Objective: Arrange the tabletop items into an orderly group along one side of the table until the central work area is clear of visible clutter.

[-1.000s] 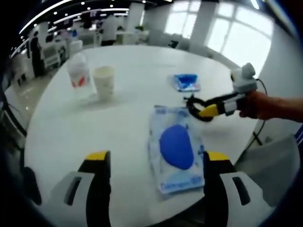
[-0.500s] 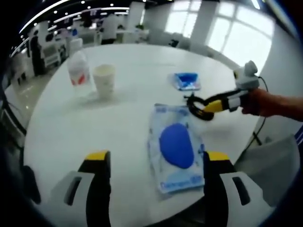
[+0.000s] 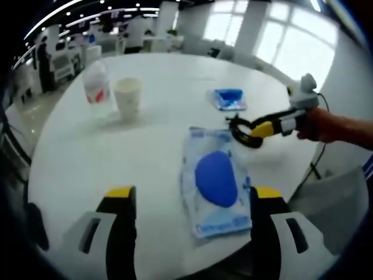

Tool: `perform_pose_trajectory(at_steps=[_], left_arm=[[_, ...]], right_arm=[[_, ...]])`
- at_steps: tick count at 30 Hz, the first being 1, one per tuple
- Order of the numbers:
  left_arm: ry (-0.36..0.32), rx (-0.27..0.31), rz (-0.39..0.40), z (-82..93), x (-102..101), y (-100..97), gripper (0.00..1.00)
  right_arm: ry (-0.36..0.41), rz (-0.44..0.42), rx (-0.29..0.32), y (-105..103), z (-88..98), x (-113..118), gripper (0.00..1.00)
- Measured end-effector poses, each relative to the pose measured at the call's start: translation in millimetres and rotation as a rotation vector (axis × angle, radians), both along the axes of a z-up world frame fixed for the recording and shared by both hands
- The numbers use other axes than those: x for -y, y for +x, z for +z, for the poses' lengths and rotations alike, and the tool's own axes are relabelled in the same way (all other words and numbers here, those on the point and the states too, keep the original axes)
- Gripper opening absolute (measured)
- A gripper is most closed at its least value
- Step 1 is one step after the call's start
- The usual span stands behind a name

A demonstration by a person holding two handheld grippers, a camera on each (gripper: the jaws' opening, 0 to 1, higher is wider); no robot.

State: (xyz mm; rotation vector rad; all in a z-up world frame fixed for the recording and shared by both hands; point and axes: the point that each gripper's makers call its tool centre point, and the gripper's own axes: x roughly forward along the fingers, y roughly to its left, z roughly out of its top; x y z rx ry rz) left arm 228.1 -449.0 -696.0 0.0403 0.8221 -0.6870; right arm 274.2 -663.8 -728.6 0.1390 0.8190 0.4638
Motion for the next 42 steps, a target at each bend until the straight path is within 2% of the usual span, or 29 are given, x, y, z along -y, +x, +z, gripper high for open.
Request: perform_pose_trajectory(at_steps=[6,9,13,14,15,16,20,21,27,32,40,42], left_arm=[[-0.078,-0.003,0.044,14.1,5.0,0.4,0.77],[-0.082,-0.025,0.077,12.9,5.0,-0.7,0.77],[-0.058,-0.093,0.157,3.6,2.1,-10.8,0.76],[-0.043,-0.121,0.175,1.1,0.3,-15.3,0.76],[-0.054,-0.123,0.216,2.5,1.6,-15.1,0.76],[-0.056,-0.150,0.243,1.3,0.9,-18.2,0.76],[-0.155,-0.238,0.395,-0.8,5.7,-24.8,0.76],[-0.167,-0.247,0.413,-2.0,6.7,-25.8,0.75],[-0.101,-0.283,0.403,-22.3,15.0,-46.0,0.70],[-0.065,-0.318,0.421,-38.0,14.6,-55.5,0.64],[-0.053,-0.346,0.448,-44.8,9.1,-60.9,0.51],[-0.068,-0.358,0.472,-45.8,6.9,-60.8,0.50]], right_arm=[[0.010,0.041,0.036,18.8,14.9,-14.6,0.59],[0.016,0.081,0.061,29.0,24.3,-25.1,0.58],[0.014,0.149,0.058,33.7,26.0,-38.5,0.57],[0.002,0.181,0.052,33.7,23.8,-42.4,0.57],[-0.010,0.208,0.048,33.5,22.1,-45.1,0.56],[-0.028,0.231,0.051,33.1,20.3,-48.5,0.56],[-0.063,0.281,0.051,35.2,14.6,-55.8,0.53],[-0.076,0.296,0.047,36.2,12.2,-58.2,0.53],[-0.096,0.330,0.020,41.2,0.1,-68.2,0.52],[-0.137,0.356,0.010,41.5,-9.9,-71.6,0.50],[-0.153,0.337,-0.029,47.4,-29.9,-69.4,0.30],[-0.165,0.345,-0.038,43.6,-32.7,-70.8,0.29]])
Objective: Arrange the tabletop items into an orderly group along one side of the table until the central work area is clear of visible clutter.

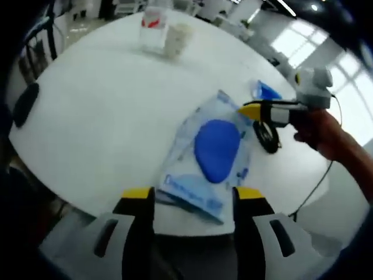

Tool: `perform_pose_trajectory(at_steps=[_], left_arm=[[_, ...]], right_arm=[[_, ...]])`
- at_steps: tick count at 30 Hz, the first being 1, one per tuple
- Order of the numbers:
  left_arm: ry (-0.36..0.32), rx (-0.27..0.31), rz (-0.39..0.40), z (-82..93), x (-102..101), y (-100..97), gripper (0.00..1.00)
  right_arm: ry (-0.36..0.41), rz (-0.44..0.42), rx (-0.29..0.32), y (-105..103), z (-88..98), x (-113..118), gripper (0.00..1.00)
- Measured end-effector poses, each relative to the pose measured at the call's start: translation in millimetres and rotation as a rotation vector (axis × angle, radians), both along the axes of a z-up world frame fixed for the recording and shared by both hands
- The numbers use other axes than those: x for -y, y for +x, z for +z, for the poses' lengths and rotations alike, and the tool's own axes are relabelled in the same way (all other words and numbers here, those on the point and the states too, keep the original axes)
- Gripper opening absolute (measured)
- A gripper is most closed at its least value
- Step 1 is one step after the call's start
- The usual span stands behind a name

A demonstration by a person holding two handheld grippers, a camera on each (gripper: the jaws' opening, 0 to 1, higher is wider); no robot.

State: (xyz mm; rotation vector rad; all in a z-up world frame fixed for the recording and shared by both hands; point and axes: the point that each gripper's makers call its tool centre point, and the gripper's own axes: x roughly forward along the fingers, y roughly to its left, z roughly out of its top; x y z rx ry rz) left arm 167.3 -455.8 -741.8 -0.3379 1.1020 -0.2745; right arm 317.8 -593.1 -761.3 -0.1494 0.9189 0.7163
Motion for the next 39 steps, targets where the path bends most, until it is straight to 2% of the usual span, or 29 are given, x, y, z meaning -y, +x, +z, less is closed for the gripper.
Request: perform_pose_trajectory(at_steps=[5,8,12,20,25,31,39], left_arm=[[0.003,-0.021,0.026,-3.0,-4.2,-3.0,0.42],[0.005,-0.023,0.032,-3.0,-5.1,-2.8,0.40],[0.028,-0.031,0.050,-4.4,-12.5,-4.1,0.40],[0.010,-0.076,0.078,-9.9,-7.9,-4.9,0.39],[0.004,-0.094,0.080,-14.5,1.5,-5.5,0.29],[-0.004,-0.106,0.104,-24.2,2.1,-3.0,0.16],[0.004,-0.094,0.118,-25.3,-3.4,5.3,0.11]], right_arm=[[-0.012,0.012,-0.009,-6.0,-3.1,-1.5,0.22],[-0.007,0.007,-0.012,-0.5,-5.8,1.6,0.19],[0.013,-0.011,-0.009,-0.5,-0.1,3.2,0.09],[0.020,-0.025,-0.008,-4.8,0.4,3.3,0.05],[0.036,-0.056,-0.009,-3.9,-0.4,10.3,0.02],[0.048,-0.072,-0.016,-8.5,-0.1,14.1,0.00],[0.068,-0.094,-0.023,-15.9,6.9,15.5,0.00]])
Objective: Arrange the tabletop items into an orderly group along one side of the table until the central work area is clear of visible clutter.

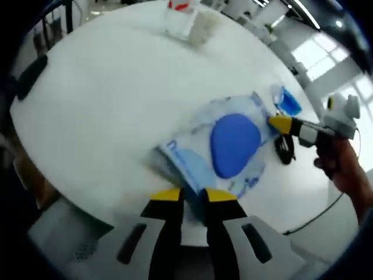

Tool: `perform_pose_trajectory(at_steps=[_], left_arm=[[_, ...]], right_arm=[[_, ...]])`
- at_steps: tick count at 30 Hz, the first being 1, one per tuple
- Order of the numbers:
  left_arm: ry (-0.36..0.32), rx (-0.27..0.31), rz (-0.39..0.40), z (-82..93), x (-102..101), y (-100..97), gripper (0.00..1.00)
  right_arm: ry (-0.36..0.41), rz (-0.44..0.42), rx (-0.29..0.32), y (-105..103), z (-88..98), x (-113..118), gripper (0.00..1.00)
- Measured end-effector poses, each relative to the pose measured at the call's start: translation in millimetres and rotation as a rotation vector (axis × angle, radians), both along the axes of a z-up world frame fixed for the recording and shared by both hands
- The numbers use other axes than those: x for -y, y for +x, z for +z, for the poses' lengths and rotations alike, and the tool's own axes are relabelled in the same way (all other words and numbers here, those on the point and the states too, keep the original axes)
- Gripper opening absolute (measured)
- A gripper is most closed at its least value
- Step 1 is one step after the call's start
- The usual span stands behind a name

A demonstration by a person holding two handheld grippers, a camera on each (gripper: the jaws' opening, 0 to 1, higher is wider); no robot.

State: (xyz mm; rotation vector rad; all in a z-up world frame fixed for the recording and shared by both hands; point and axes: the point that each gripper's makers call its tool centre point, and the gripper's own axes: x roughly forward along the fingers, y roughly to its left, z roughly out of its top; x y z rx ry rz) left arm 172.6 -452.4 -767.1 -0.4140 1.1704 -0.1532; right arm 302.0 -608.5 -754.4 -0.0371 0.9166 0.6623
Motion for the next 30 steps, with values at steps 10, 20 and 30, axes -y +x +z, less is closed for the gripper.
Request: perform_pose_trajectory(at_steps=[10,20,30], left_arm=[[0.032,0.063,0.018,10.0,-8.3,25.2,0.06],[0.126,0.201,-0.113,43.3,-1.2,78.4,0.04],[0.188,0.305,-0.225,67.0,19.8,148.3,0.03]], right_arm=[[0.056,-0.054,0.004,-6.3,17.7,7.7,0.00],[0.094,-0.153,0.044,2.9,38.6,29.2,0.00],[0.146,-0.289,0.048,12.5,50.1,57.3,0.00]])
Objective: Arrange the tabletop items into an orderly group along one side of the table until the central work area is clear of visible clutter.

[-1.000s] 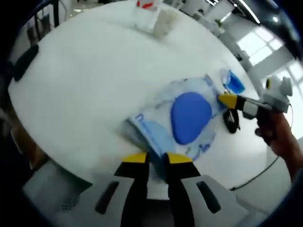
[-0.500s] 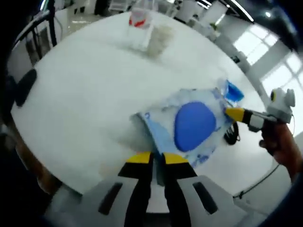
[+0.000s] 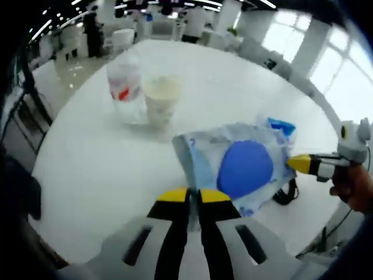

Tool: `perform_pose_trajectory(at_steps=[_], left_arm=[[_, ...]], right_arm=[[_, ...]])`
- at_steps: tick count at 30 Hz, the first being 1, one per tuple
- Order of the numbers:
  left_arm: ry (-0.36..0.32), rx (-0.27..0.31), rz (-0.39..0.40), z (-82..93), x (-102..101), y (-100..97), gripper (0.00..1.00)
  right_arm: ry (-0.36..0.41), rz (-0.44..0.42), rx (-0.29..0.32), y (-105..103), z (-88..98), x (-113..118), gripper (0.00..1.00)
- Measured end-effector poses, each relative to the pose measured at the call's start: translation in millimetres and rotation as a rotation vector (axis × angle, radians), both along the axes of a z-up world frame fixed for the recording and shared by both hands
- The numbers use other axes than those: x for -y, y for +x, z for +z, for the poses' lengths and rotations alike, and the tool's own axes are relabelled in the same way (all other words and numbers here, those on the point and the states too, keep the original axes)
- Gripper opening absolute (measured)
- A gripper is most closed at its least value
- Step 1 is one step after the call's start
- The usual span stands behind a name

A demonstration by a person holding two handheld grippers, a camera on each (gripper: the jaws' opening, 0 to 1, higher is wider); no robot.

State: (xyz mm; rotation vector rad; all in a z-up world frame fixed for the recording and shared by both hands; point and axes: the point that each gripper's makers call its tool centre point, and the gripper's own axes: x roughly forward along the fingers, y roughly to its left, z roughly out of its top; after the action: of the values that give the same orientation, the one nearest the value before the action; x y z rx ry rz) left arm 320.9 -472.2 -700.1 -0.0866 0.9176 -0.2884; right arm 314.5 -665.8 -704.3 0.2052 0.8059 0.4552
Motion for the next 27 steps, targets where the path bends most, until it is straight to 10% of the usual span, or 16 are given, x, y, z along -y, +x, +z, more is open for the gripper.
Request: perform_pose_trajectory(at_steps=[9,27], left_arm=[[0.064,0.037,-0.060,0.9,16.0,55.6,0.03],[0.237,0.075,-0.137,-22.3,27.3,101.5,0.03]], right_arm=[[0.005,-0.063,0.009,22.9,5.6,8.5,0.00],[-0.107,-0.041,-0.033,68.2,-20.7,10.0,0.01]])
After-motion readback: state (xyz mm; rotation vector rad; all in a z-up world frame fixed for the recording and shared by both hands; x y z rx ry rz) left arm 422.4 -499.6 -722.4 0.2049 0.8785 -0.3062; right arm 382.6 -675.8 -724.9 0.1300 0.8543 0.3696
